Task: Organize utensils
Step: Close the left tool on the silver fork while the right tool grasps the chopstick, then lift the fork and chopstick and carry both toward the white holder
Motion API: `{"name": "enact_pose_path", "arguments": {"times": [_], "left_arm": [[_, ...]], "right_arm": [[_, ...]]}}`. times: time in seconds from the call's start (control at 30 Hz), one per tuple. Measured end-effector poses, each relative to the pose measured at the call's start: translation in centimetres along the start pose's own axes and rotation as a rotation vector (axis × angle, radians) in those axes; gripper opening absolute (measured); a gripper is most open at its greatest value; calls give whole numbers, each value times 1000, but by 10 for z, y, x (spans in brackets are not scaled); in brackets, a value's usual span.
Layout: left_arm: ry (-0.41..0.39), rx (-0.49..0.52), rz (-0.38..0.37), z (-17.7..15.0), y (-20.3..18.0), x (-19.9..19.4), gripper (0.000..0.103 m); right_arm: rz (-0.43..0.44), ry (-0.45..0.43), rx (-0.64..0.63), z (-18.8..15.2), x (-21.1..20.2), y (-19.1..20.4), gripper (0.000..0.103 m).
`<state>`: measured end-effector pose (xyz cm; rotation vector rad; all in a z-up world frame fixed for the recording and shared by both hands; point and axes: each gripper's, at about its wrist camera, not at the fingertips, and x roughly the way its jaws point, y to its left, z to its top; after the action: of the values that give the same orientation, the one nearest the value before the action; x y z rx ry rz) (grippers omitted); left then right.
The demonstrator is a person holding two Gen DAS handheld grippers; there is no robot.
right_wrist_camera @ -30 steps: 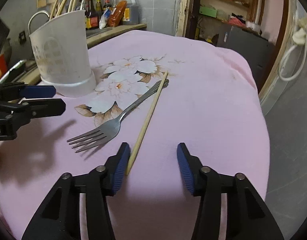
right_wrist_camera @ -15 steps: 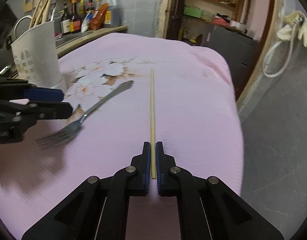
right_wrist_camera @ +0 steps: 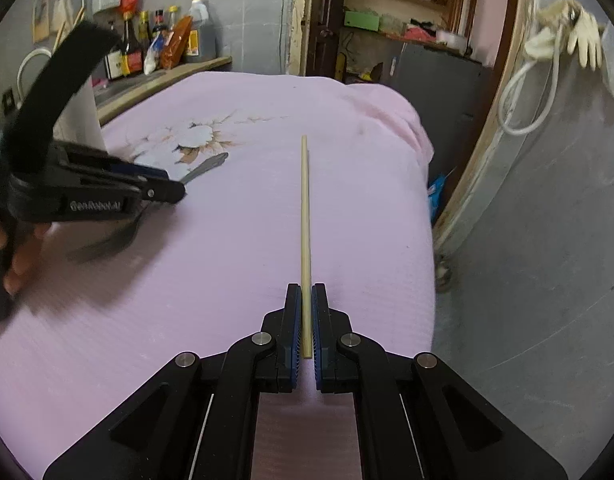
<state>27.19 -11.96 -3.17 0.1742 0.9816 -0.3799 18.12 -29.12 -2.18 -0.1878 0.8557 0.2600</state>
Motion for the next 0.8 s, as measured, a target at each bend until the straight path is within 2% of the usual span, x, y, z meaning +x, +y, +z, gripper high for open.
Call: {"name": "enact_pose_path", "arguments": {"times": [0.2,0.37,0.5,0.67,0.8], "left_arm": [[8,-14,-9,1,0,0,7],[37,-31,-41,-5,3,-5,7],[71,-16,-59,-6,3,-8,7],[106,-34,-70,-2,4,-5,7],[74,-42,-52,-8,1,-12,4]], "right_arm": [[80,50,44,23,16,-9,9],[102,87,30,53,39,-8,17],[100,116,33,70,61,-9,16],[65,137,3,80,75,-2,8],[68,130,7,75,63,0,3]]}}
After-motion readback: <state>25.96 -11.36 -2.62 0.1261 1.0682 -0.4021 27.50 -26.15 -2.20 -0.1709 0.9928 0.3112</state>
